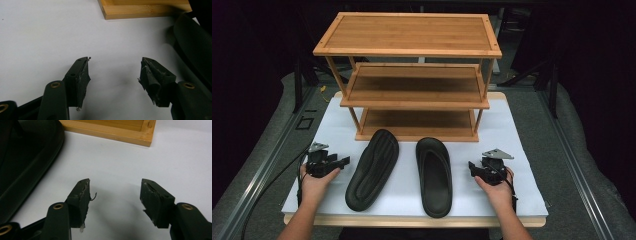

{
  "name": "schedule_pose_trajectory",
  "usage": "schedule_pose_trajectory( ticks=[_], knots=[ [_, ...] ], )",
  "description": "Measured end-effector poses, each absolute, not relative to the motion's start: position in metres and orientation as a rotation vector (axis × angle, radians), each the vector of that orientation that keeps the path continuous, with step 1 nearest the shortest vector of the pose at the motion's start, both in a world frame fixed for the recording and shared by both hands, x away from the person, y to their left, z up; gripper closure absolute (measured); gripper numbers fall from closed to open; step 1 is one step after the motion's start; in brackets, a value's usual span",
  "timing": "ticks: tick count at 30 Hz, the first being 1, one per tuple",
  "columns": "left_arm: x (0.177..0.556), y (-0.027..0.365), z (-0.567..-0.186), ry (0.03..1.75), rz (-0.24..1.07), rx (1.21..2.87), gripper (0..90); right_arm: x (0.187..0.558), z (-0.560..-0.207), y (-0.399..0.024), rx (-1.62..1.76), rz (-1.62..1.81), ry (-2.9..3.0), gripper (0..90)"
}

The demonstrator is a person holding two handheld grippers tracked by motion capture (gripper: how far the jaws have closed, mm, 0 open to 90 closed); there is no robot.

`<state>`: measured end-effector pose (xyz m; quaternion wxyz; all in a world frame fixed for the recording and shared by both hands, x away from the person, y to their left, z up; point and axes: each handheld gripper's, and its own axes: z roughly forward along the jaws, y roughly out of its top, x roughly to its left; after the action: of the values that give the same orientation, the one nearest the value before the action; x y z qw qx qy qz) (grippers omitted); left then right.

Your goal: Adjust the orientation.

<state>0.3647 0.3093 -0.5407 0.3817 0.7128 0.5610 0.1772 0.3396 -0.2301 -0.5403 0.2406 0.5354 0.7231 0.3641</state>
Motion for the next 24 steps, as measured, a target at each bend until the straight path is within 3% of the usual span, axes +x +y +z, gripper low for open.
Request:
schedule_pose_trajectory(
  ticks=[3, 24],
  knots=[
    [0.365, 0.307, -0.54, 1.413, 0.439, 1.817, 49.9, 0.34, -0.54, -0.231, 1.455, 1.0, 1.977, 41.9],
    [0.357, 0.285, -0.537, 1.265, 0.301, 1.907, 86.1, 0.339, -0.538, -0.23, 1.463, 1.026, 1.974, 42.8]
  ],
)
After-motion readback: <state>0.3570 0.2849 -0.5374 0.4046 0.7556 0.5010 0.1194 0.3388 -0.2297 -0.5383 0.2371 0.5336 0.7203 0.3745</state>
